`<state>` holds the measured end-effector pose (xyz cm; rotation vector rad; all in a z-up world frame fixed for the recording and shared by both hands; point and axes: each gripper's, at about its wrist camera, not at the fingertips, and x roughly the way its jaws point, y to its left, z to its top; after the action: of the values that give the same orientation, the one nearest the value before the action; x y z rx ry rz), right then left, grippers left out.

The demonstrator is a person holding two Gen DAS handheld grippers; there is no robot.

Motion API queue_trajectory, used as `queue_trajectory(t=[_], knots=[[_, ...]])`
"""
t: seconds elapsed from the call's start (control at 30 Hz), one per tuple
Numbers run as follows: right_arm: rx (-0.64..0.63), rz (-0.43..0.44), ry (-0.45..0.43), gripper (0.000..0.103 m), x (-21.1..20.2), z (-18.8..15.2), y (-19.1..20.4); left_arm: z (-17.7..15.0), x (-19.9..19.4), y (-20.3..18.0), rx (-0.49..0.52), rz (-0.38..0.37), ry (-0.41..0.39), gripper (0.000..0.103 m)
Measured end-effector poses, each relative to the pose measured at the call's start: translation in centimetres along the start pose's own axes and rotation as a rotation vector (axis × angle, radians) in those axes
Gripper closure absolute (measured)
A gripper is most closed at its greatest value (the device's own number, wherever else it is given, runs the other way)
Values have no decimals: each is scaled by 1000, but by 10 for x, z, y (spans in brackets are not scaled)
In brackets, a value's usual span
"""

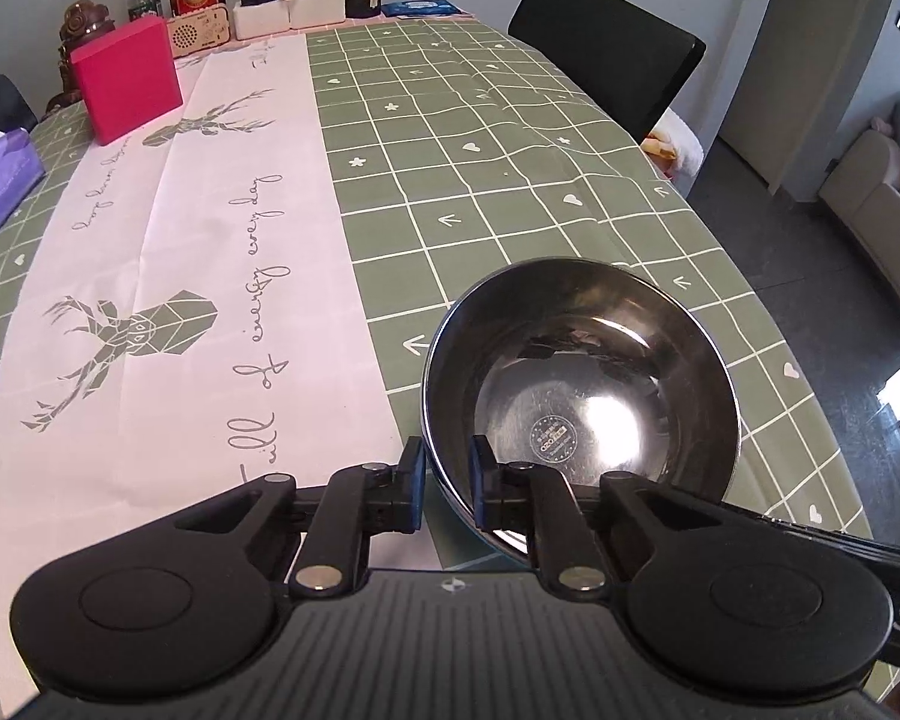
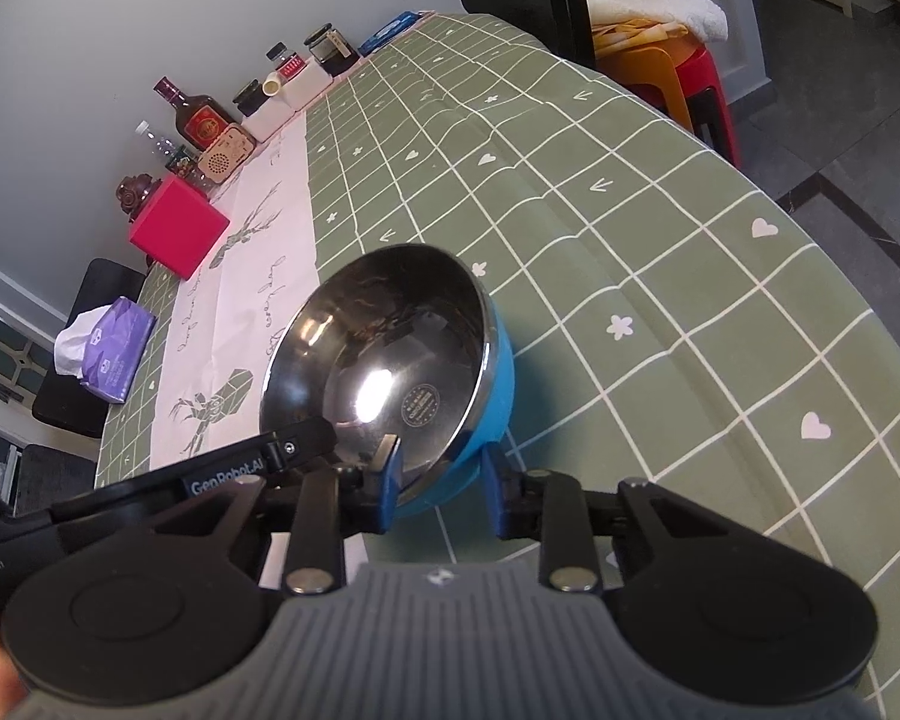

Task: Organize plates and bowls

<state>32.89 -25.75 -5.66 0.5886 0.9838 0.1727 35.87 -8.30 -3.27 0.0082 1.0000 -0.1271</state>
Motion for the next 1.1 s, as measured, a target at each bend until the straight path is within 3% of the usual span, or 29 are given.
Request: queue_trajectory(t=[0.2,0.43,0.7,1.1], knots=[[-42,-24,-15,83,-15,-2,6,-4,-18,-13,65,42,-13,88],[-106,4,1,84,-39,-9,19,-8,-54,-16,96,98,-8,88],[-118,128,67,86,-67,-25,36,-19,-103,0,95,165,52,88],[-226,327,152,86,-99,-73,89,-61,-187,59,-26,227,128,87]])
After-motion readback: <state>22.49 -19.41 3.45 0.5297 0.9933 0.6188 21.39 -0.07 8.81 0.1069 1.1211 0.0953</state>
